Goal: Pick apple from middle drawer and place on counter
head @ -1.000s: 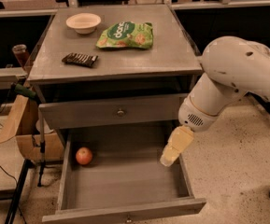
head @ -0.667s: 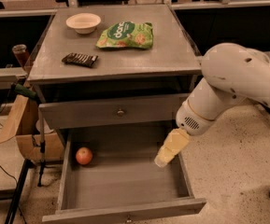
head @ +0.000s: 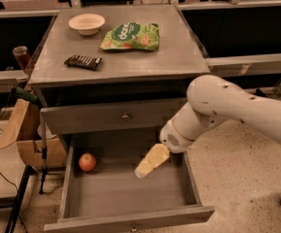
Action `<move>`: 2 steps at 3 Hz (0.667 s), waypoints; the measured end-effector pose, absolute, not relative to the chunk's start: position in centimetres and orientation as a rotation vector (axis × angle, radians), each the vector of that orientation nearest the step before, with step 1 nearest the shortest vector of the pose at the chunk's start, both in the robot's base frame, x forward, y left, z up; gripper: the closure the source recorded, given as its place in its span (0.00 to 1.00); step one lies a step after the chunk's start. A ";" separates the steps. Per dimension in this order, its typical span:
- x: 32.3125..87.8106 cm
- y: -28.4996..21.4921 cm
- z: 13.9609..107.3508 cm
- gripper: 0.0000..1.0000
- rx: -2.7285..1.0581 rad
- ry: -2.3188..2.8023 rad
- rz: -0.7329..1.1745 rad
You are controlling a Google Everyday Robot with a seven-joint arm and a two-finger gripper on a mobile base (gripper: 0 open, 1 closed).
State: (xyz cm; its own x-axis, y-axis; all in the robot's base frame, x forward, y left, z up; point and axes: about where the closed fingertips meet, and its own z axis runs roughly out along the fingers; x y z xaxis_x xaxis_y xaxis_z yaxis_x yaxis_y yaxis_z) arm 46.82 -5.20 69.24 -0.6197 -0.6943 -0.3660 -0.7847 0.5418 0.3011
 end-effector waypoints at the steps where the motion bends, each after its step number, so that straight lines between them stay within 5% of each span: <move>1: 48.6 -1.5 65.9 0.00 -1.283 2.476 0.783; 2: 50.1 3.2 61.7 0.00 -1.295 2.395 0.909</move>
Offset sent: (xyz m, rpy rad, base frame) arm 0.0497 0.1129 -0.1039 0.2919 -0.0047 0.1064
